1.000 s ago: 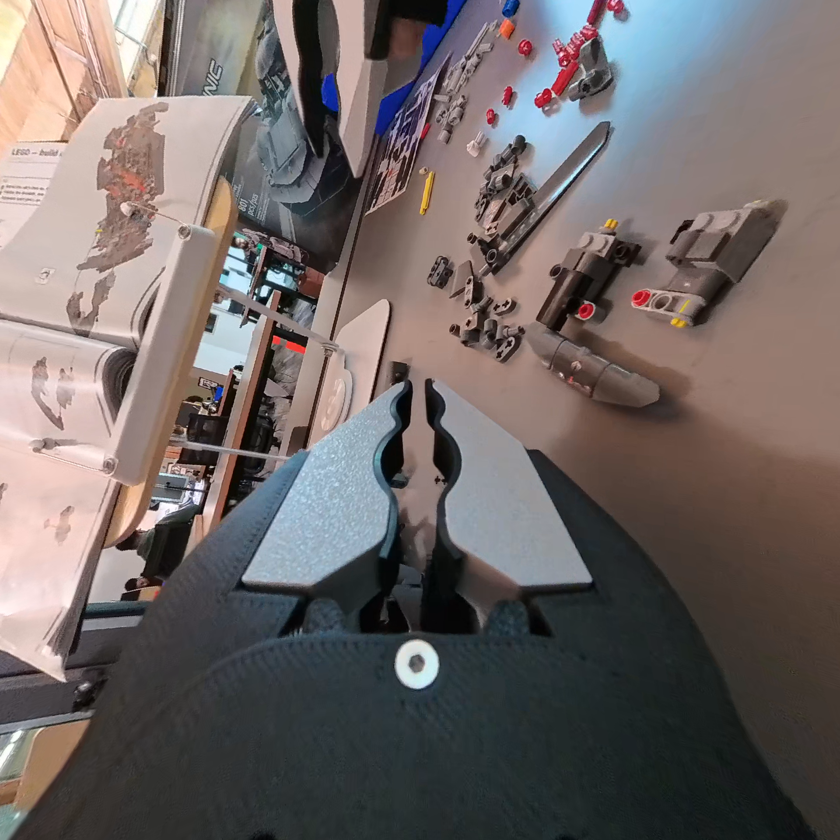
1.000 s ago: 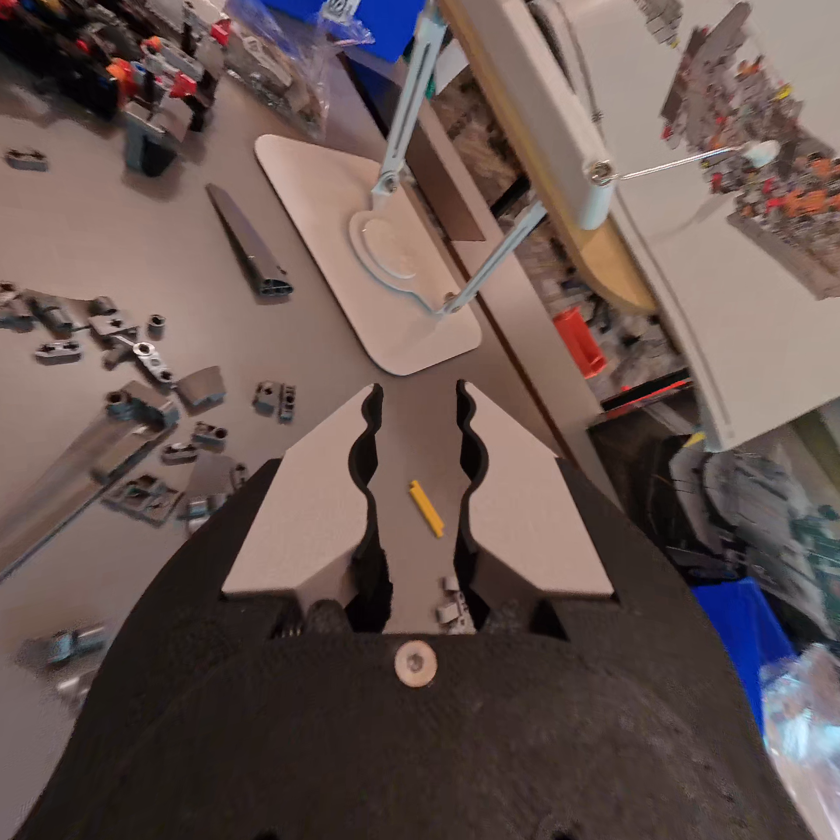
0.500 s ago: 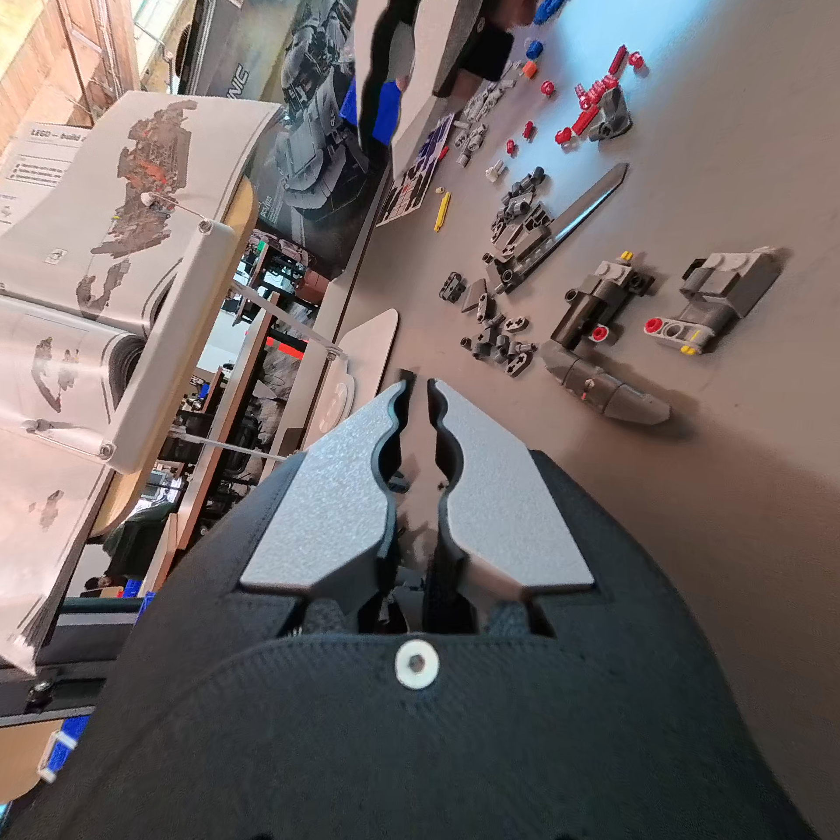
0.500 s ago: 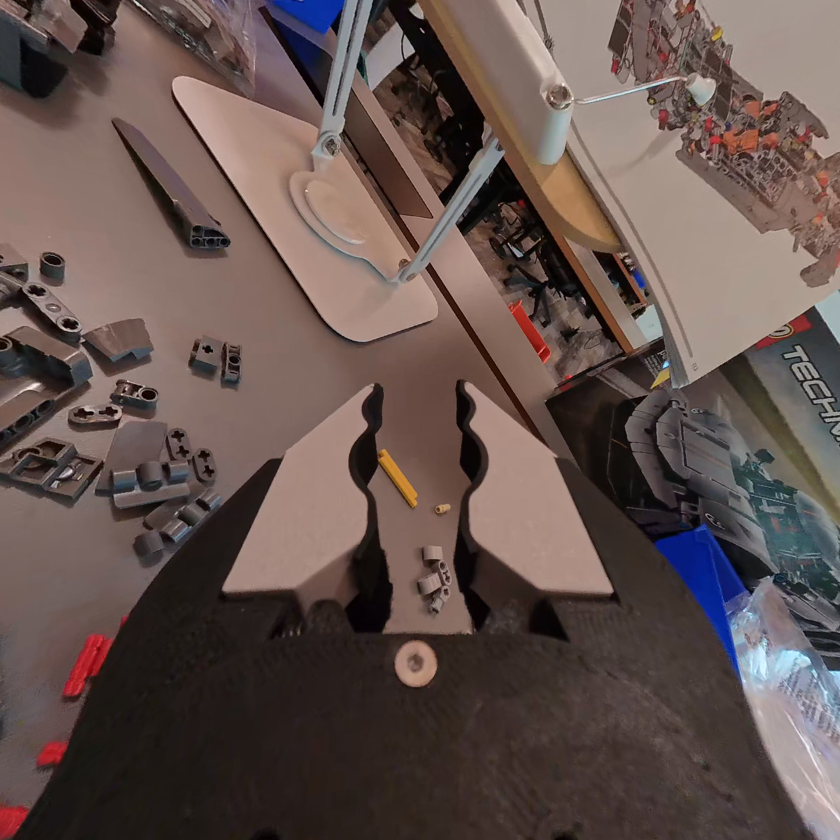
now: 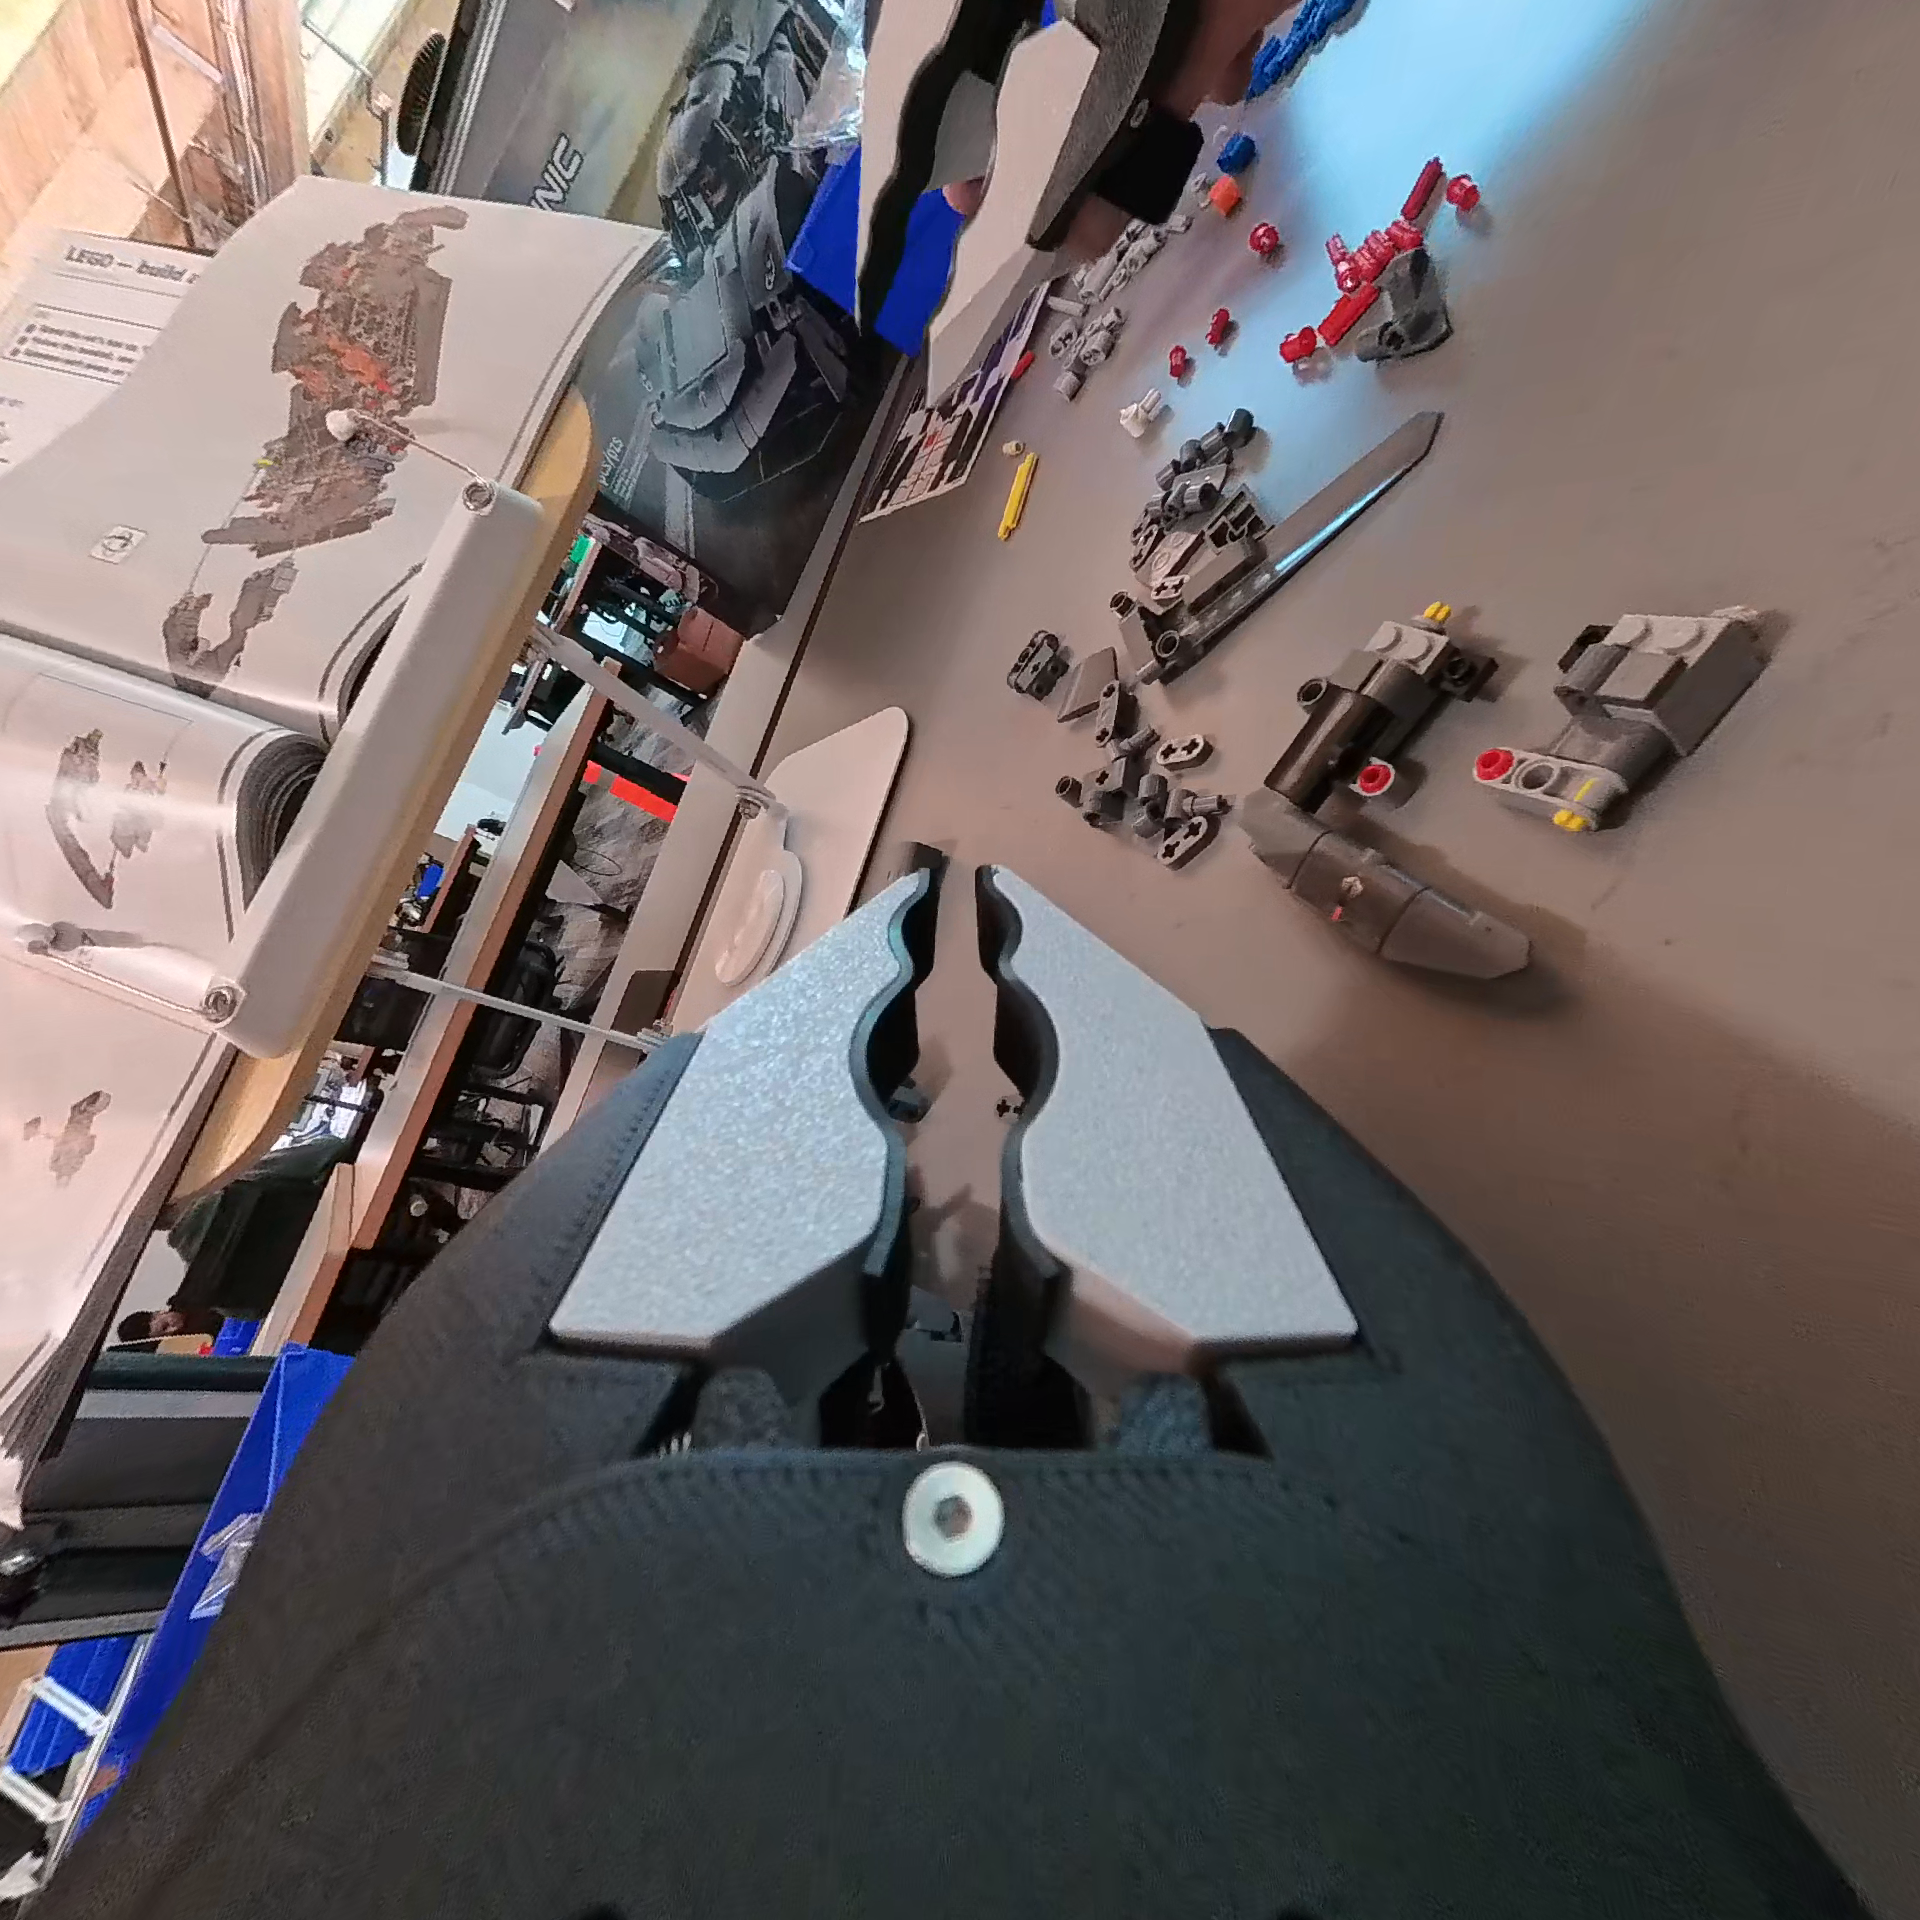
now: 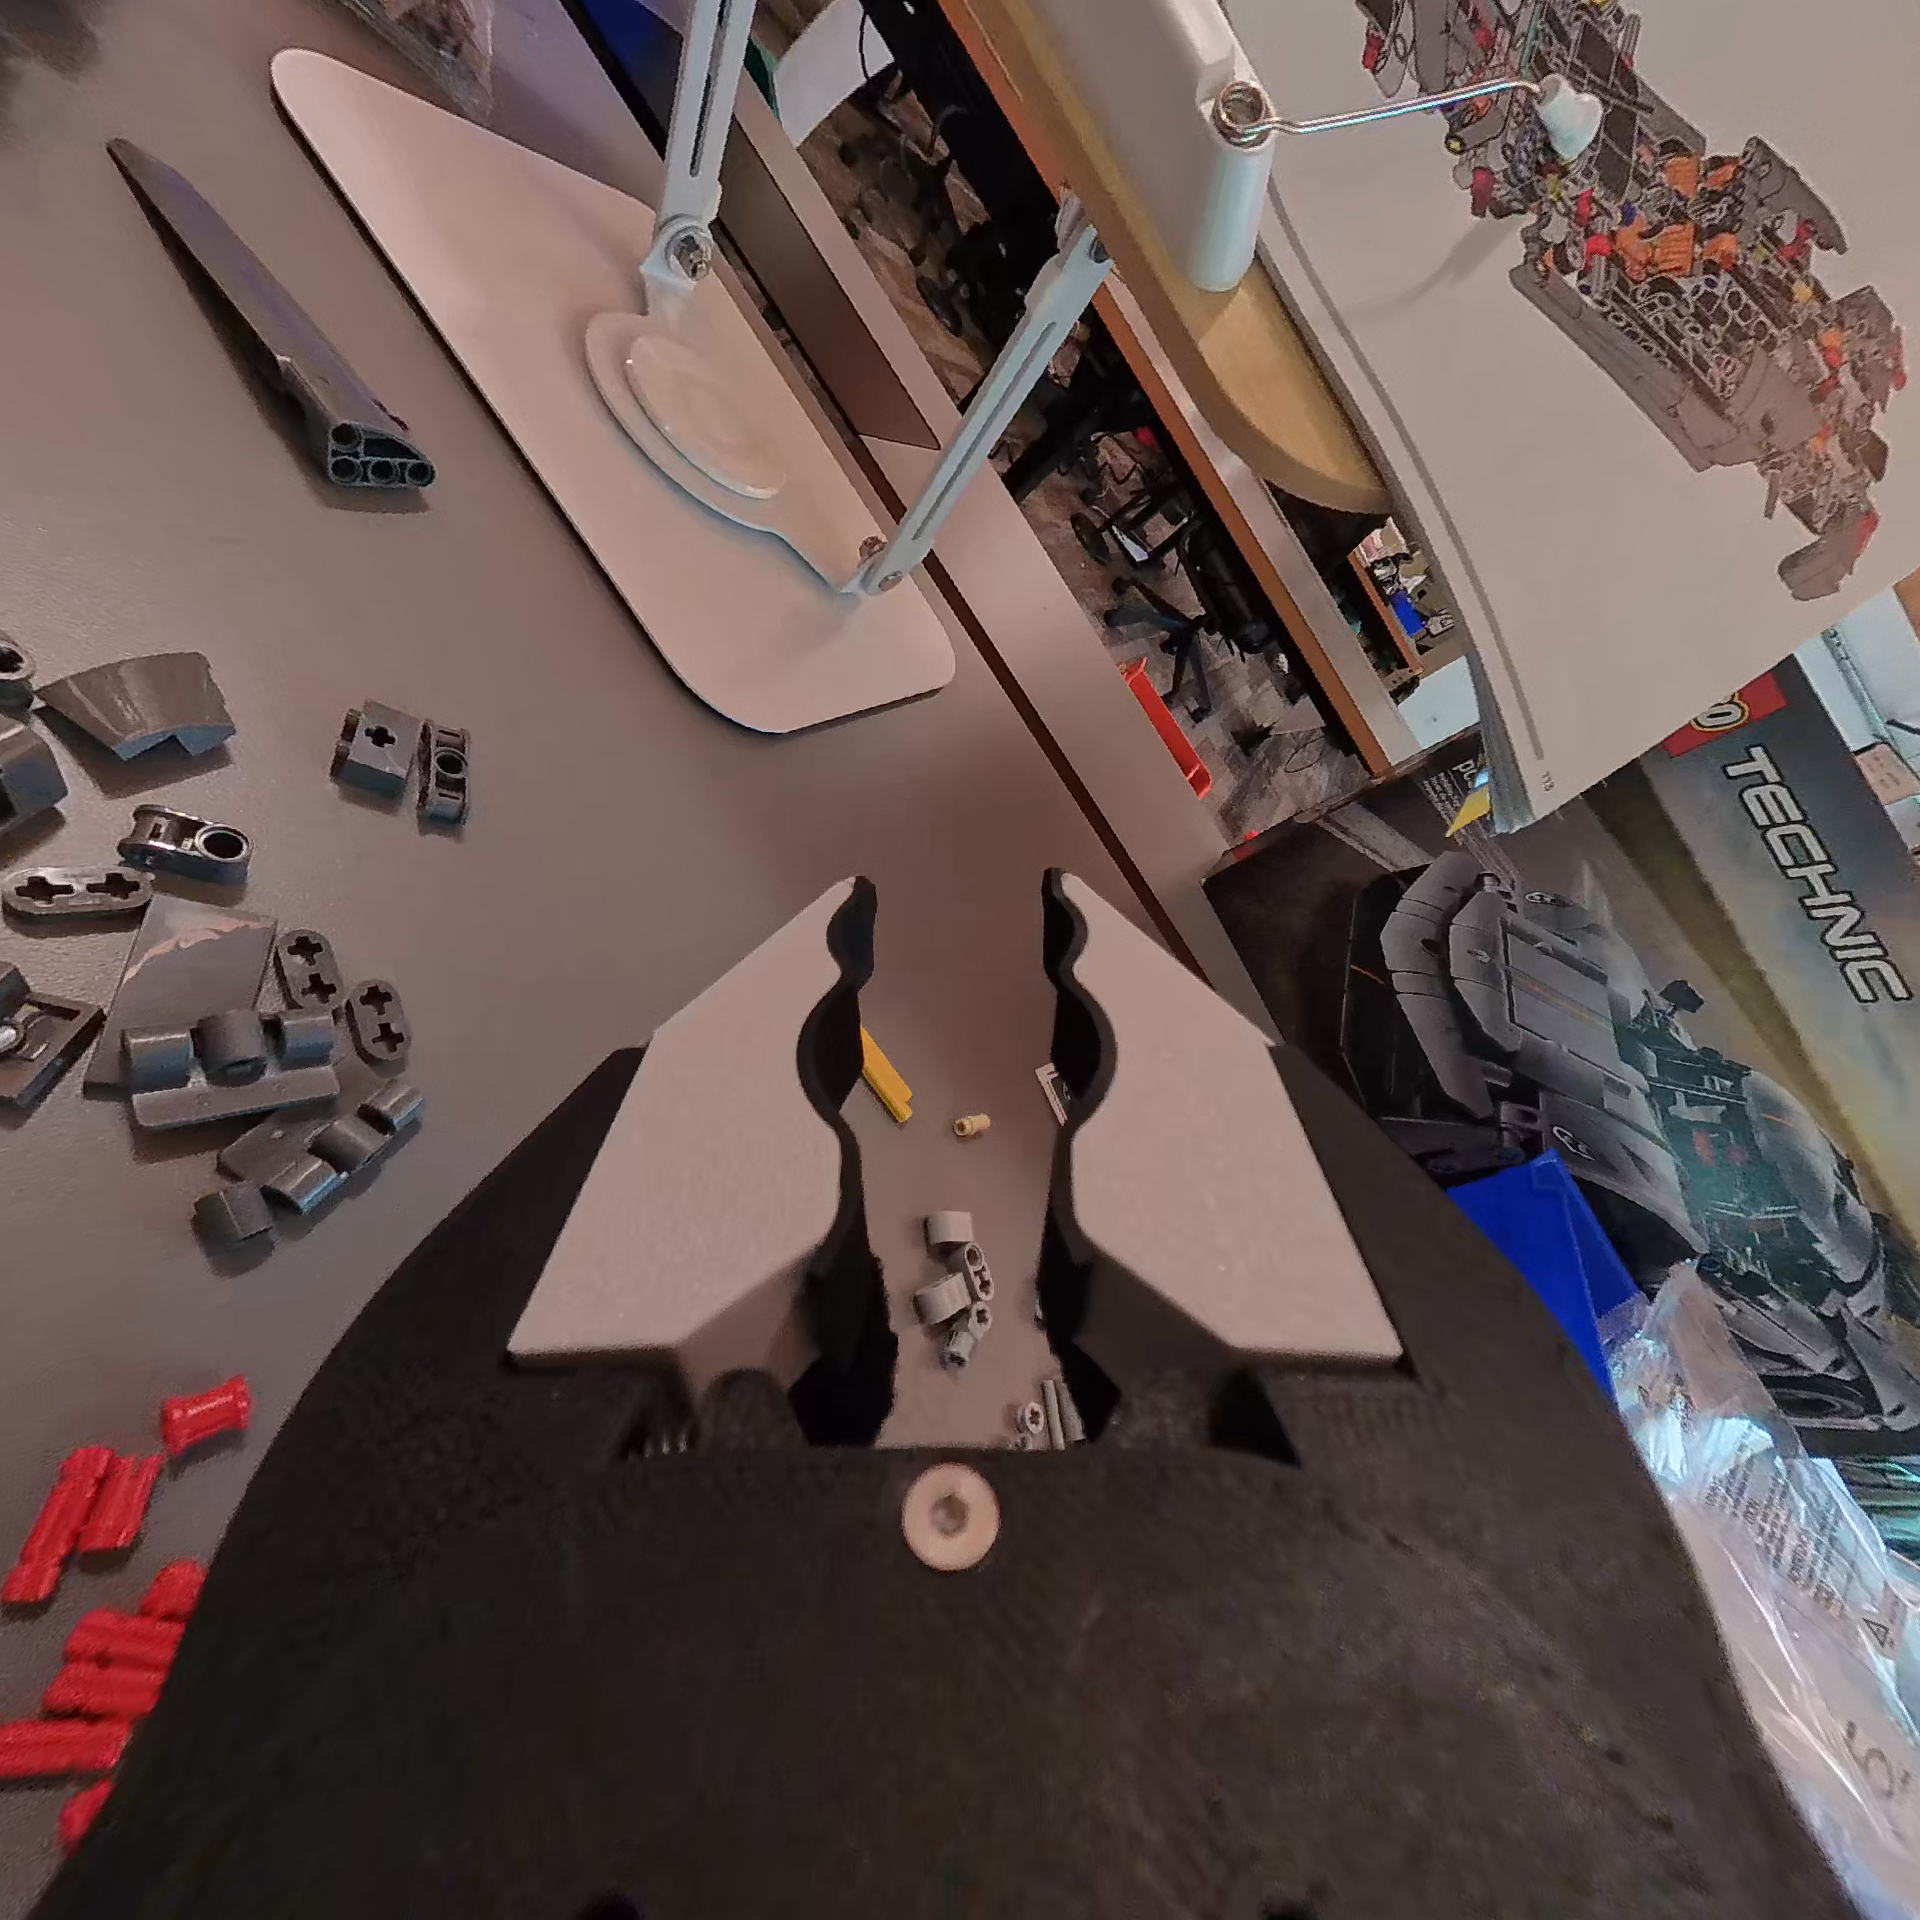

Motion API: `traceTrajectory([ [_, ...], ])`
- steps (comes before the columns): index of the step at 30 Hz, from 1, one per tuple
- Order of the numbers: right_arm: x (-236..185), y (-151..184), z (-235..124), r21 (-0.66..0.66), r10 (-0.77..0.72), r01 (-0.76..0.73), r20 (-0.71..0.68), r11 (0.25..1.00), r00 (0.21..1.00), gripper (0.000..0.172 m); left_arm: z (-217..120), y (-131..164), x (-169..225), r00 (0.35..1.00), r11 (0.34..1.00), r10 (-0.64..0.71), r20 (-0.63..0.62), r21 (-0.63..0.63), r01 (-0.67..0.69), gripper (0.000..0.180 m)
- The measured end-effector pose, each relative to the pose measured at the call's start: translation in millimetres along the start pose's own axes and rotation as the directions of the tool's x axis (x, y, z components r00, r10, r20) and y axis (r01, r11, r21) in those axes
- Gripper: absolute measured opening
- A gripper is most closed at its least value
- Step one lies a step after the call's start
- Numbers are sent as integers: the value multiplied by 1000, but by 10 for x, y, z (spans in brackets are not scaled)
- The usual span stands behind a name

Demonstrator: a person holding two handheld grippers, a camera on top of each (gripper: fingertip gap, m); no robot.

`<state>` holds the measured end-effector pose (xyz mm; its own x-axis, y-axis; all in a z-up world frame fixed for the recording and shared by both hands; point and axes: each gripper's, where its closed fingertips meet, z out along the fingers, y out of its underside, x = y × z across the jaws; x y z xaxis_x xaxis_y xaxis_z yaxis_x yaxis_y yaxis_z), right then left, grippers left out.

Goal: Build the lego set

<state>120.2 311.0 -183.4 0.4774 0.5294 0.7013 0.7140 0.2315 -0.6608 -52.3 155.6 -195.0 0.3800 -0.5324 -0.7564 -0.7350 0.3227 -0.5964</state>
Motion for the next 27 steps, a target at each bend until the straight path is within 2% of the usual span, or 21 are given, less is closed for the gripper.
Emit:
traceTrajectory([
  [27, -3, 45, 4, -11, -11, 11, 2, 1000, 1000, 30, 38, 18, 25, 1000, 1000, -9, -9, -6, 9, 4],
])
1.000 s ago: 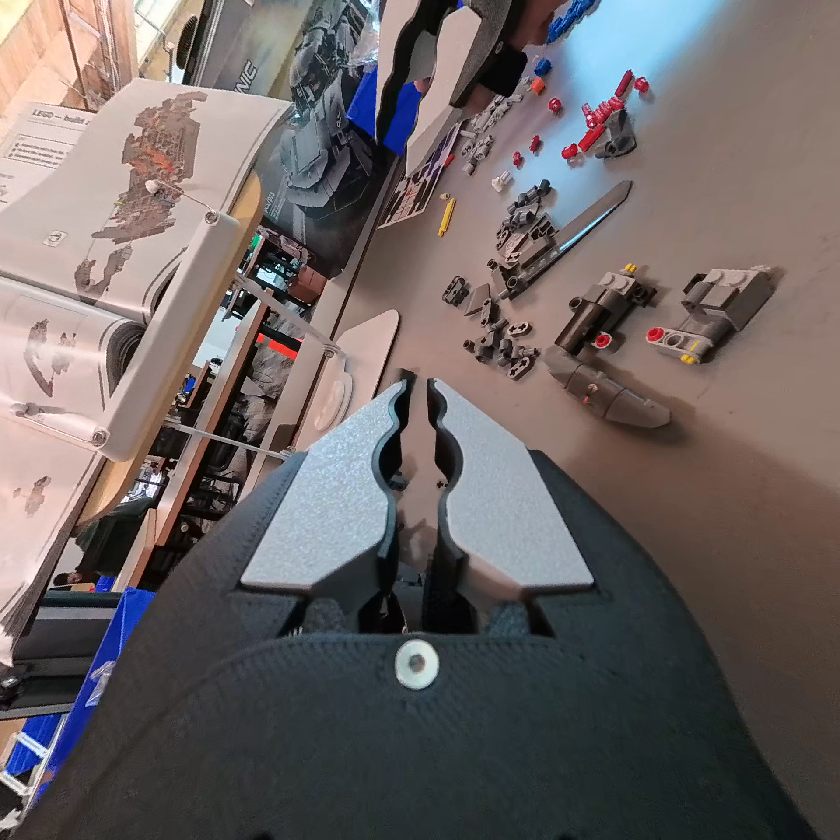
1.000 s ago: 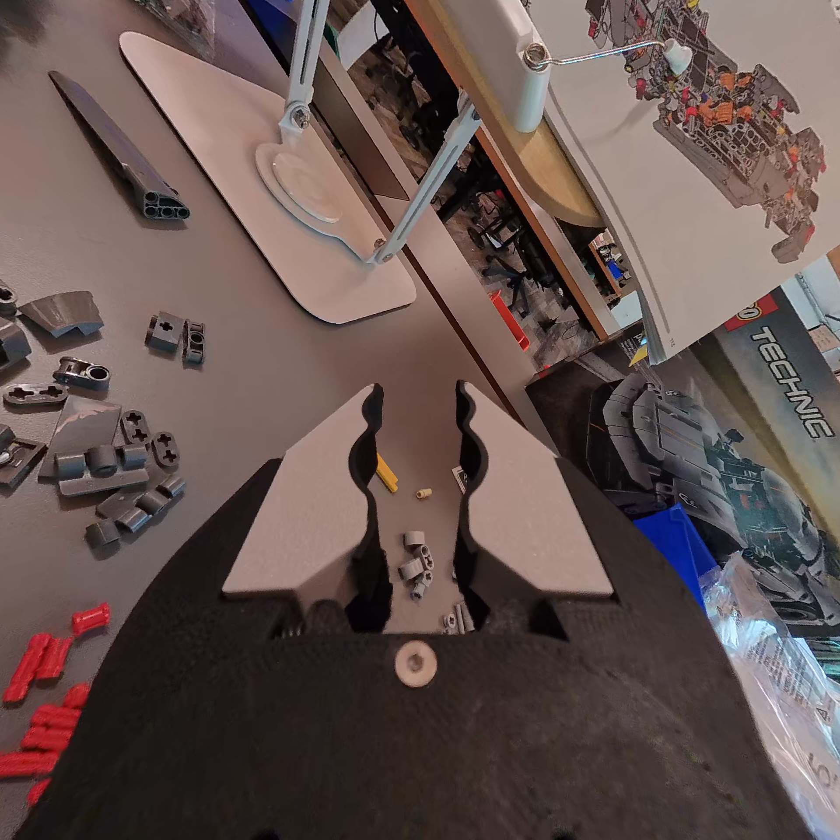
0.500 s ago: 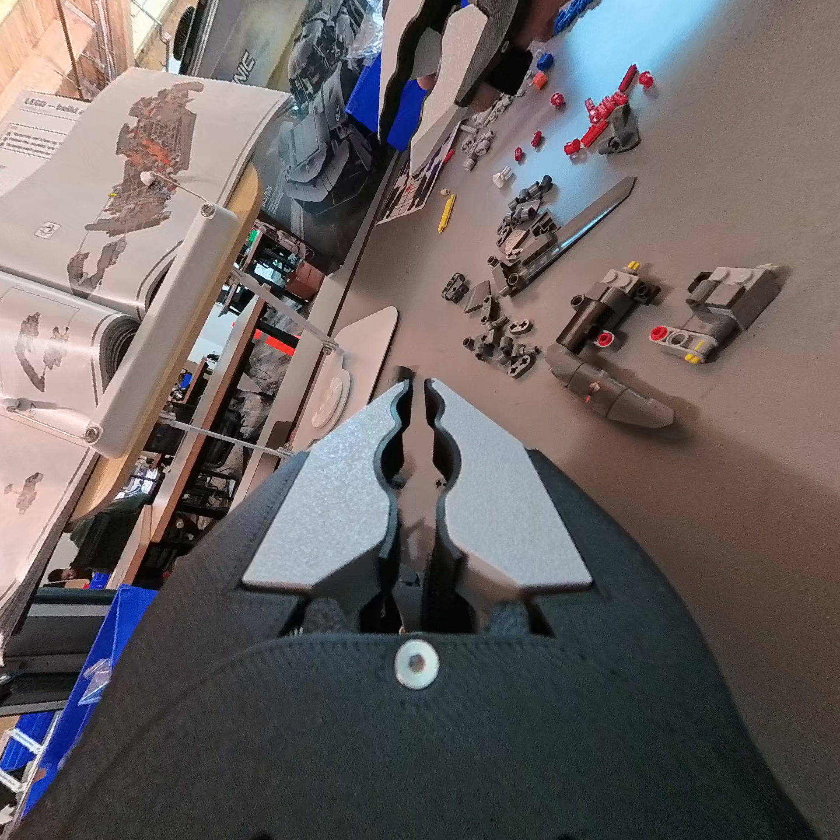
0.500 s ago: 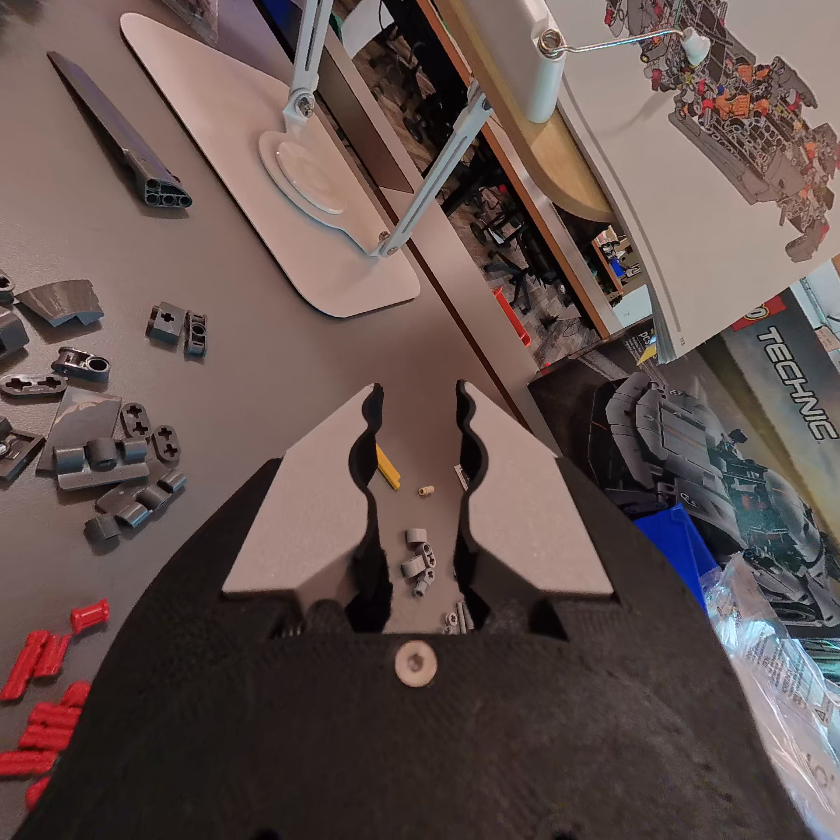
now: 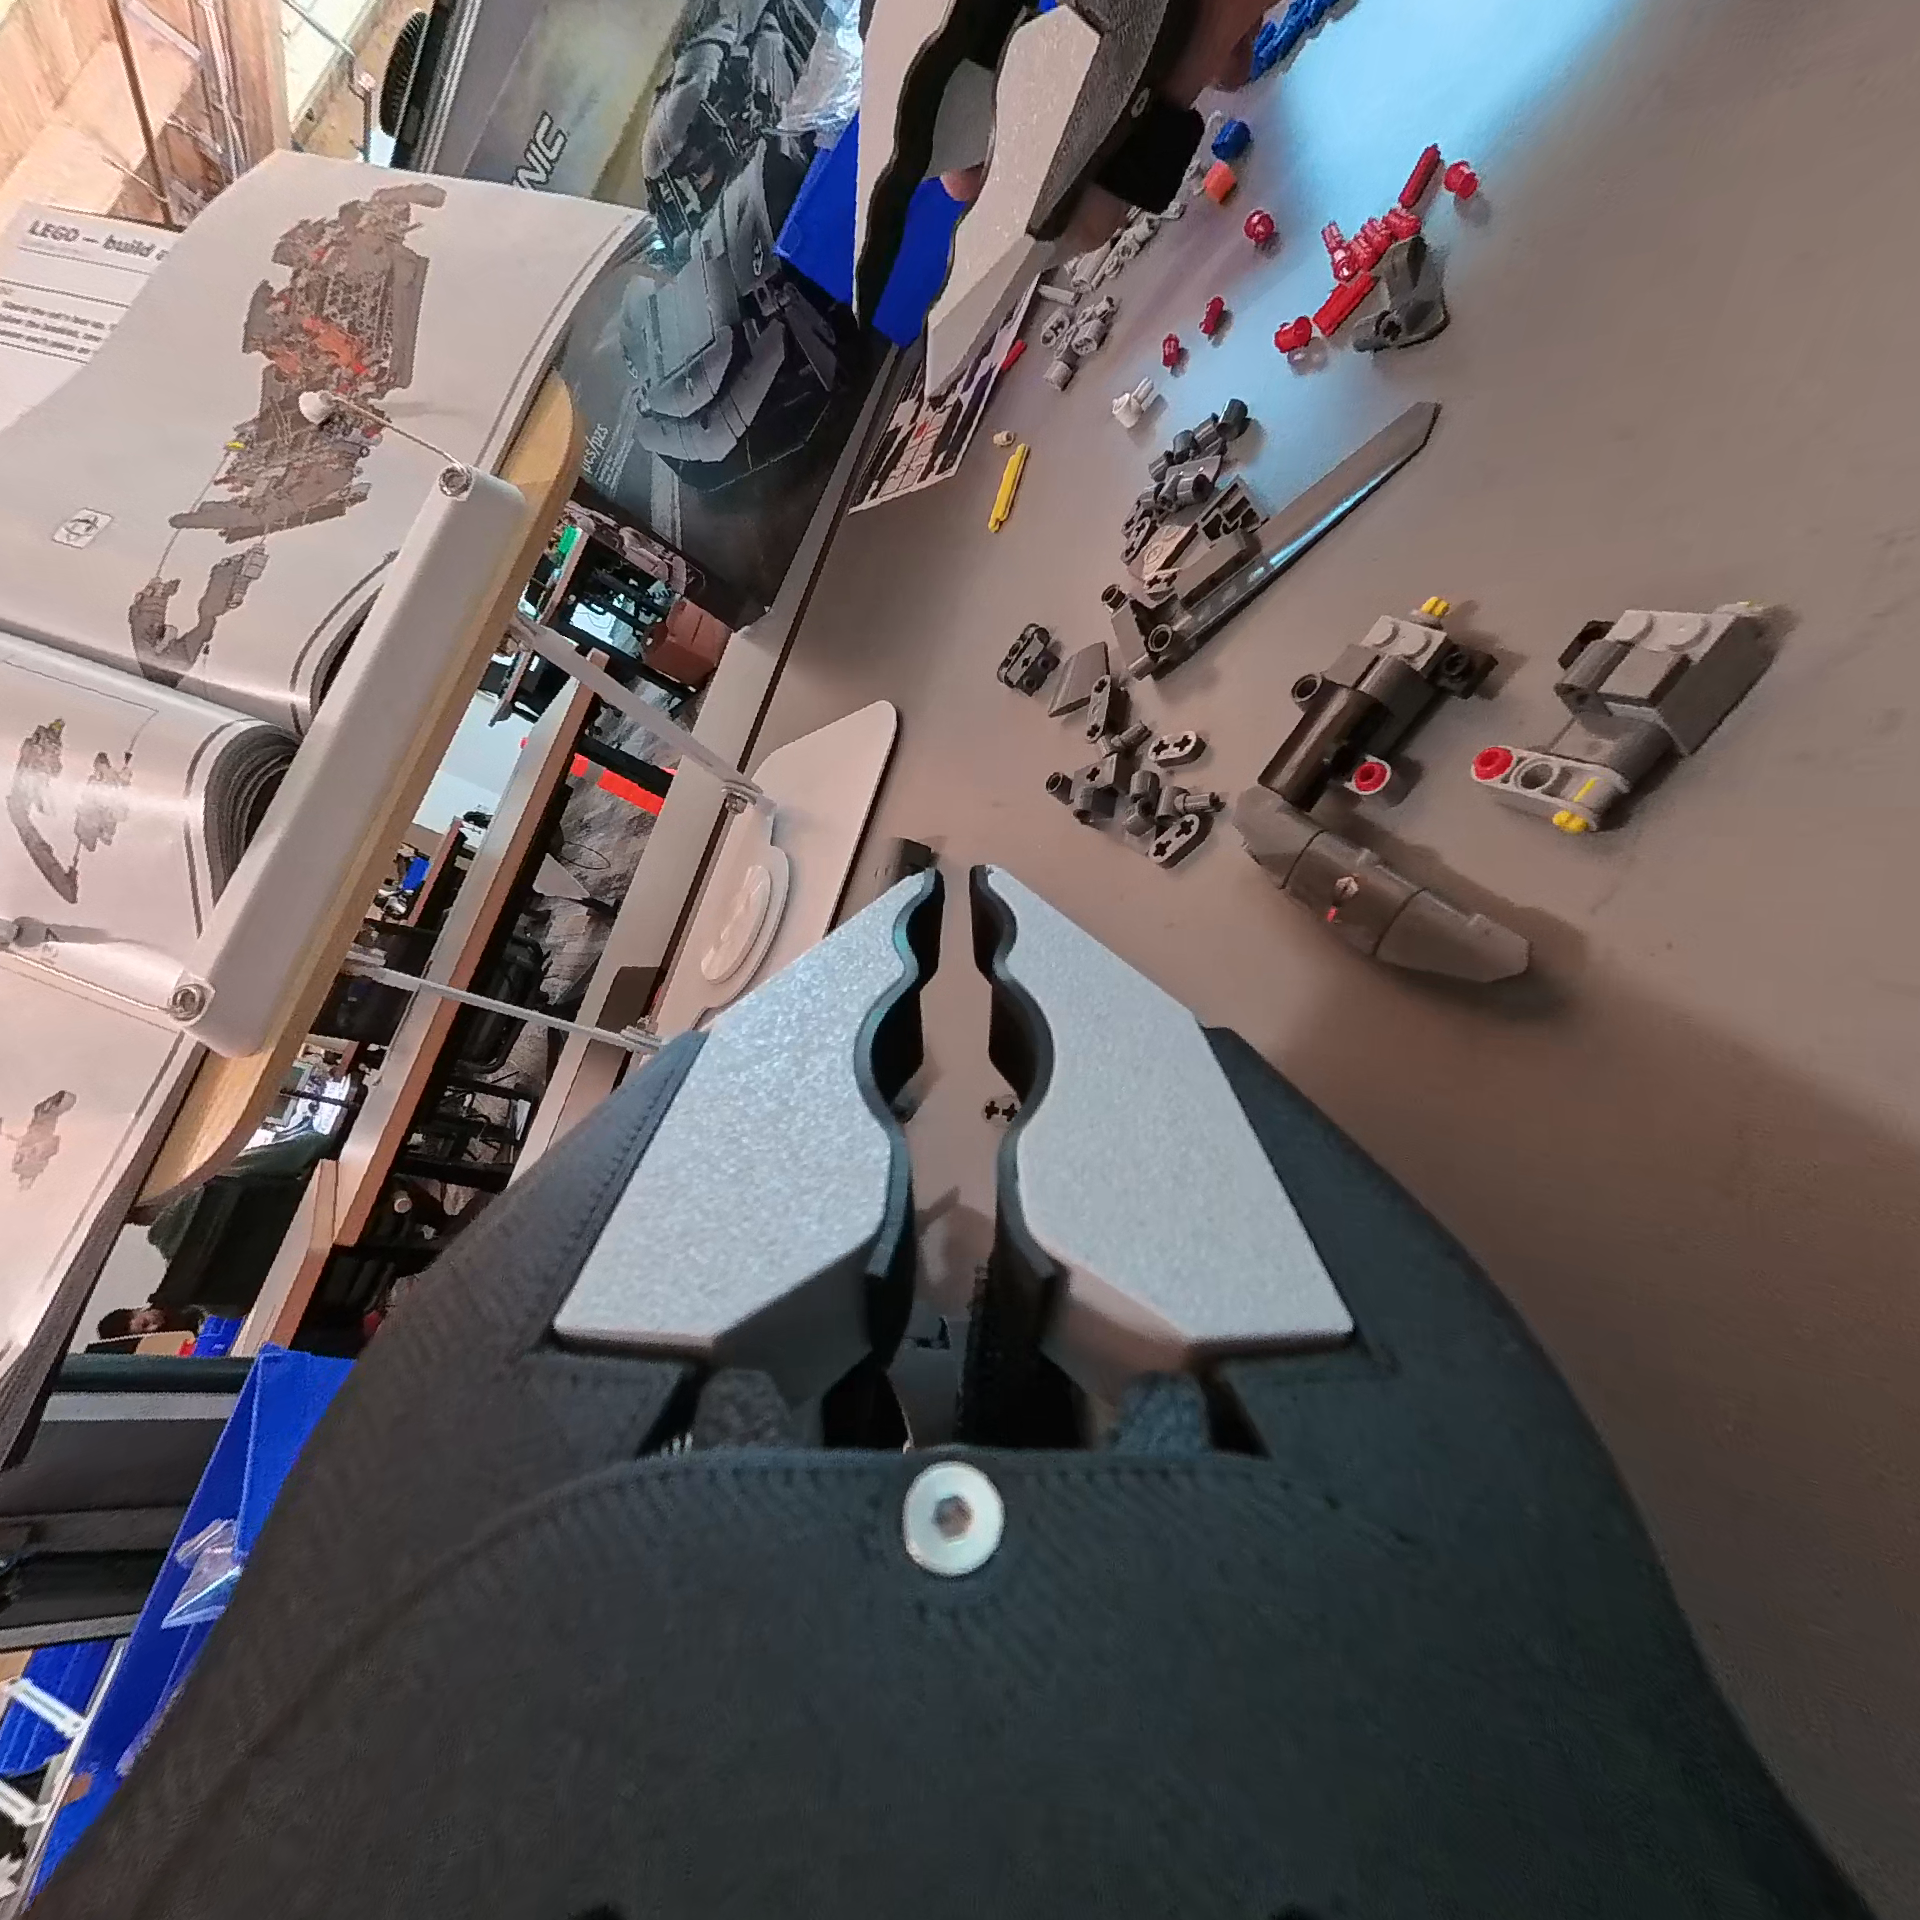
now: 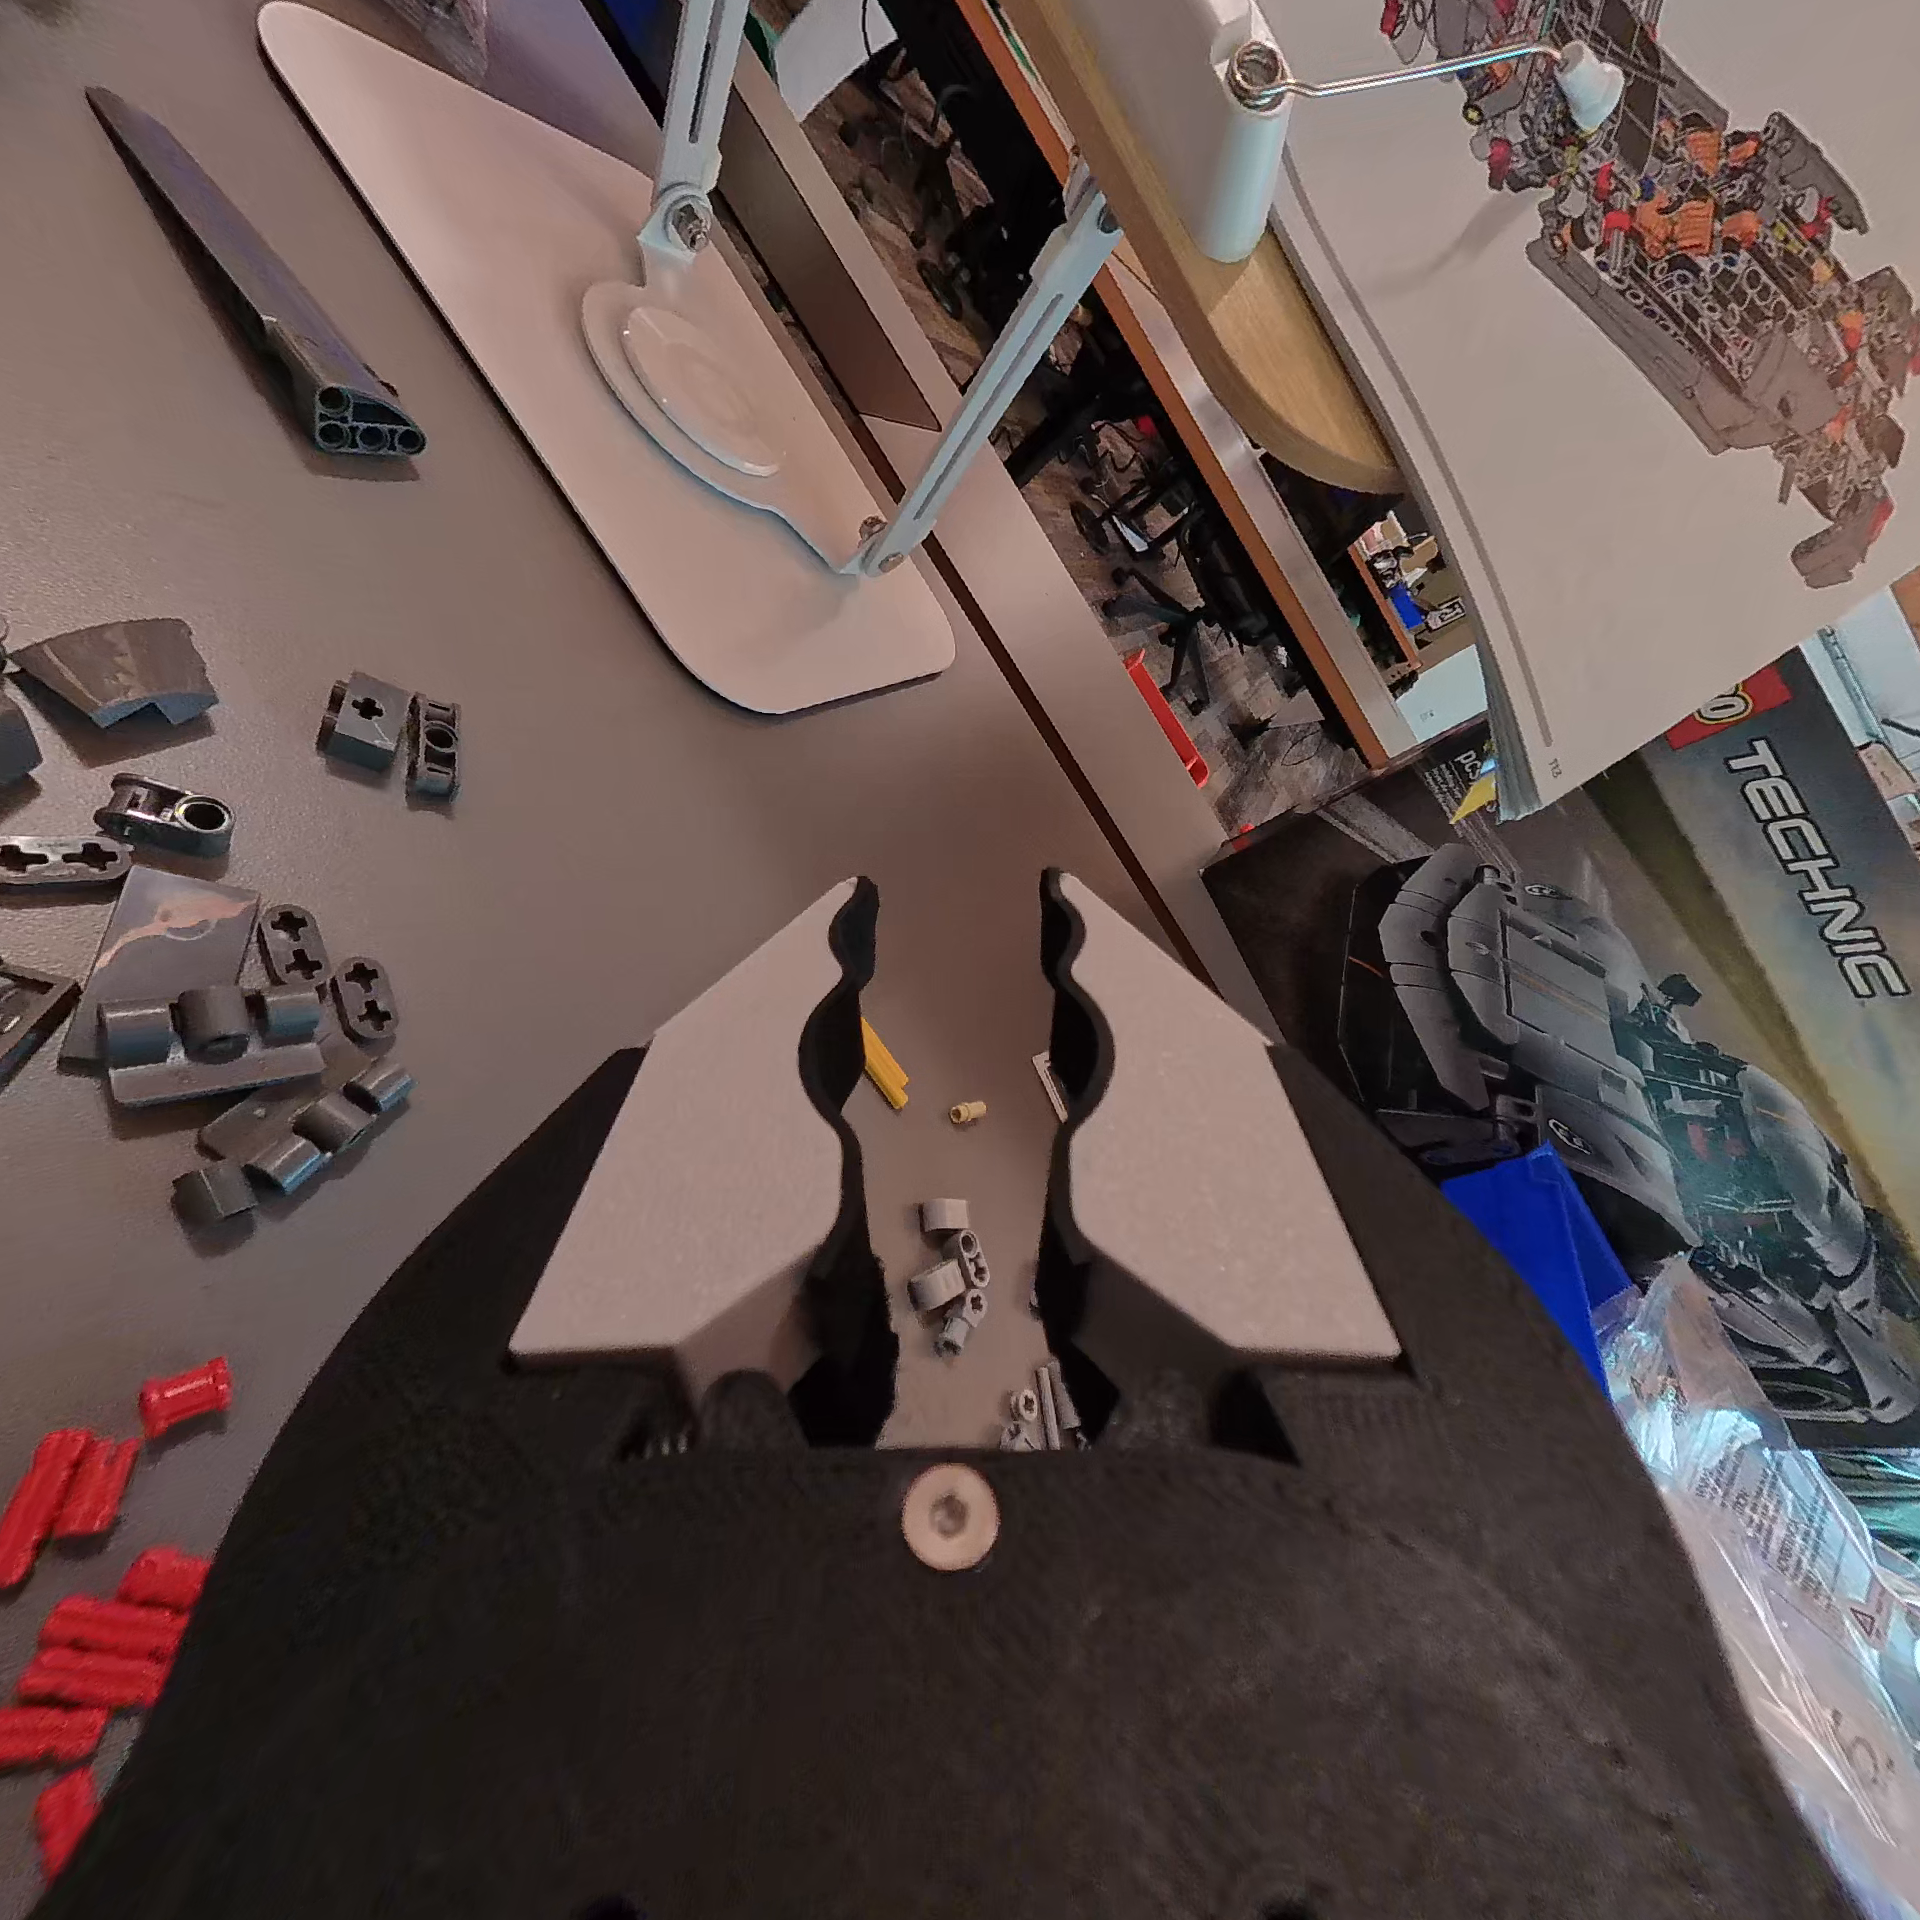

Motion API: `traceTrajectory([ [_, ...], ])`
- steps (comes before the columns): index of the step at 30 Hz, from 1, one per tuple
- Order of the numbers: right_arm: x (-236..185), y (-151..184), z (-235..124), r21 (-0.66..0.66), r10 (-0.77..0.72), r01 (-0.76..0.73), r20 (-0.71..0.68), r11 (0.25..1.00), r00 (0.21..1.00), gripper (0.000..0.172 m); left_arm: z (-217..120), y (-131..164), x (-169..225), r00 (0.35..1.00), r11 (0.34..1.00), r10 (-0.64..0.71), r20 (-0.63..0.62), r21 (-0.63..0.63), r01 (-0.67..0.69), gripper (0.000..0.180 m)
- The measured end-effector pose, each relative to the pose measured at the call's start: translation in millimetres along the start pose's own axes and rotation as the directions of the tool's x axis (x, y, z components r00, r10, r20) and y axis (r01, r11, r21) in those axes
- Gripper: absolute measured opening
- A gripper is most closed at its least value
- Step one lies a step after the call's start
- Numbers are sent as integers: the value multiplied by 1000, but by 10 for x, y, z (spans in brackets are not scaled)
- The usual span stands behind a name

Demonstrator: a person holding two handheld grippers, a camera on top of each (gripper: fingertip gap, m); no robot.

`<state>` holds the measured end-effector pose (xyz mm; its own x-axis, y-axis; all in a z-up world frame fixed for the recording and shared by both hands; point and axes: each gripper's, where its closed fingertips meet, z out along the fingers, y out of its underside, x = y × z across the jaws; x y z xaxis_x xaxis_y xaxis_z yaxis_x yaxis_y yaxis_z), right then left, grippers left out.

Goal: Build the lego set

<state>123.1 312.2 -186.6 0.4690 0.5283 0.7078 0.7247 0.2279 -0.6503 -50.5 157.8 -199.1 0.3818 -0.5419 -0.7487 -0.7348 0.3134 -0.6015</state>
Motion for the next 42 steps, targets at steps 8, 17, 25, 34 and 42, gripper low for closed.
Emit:
traceTrajectory([
  [8, 8, 2, 0, 1, 2, -2, -2, 1000, 1000, 30, -6, -7, -6, 1000, 1000, 0, 3, 2, 0, 4],
  [17, 19, -1, -5, 0, -4, 4, -7, 1000, 1000, 30, 1, 7, 5, 1000, 1000, 3, -2, -4, -3, 3],
  [25, 30, 4, -8, 1, -1, 1, -6, 1000, 1000, 29, 9, 17, 10, 1000, 1000, 4, -3, -8, -4, 3],
  [34, 181, -51, -114, 14, -9, 10, -46, 1000, 999, 29, -1, 7, 8, 1000, 1000, 4, 0, -3, -4, 2],
  [42, 554, -177, -695, 33, 48, -45, -95, 998, 994, 26, 23, 36, 43, 1000, 1000, 15, 0, -18, -15, 1],
])
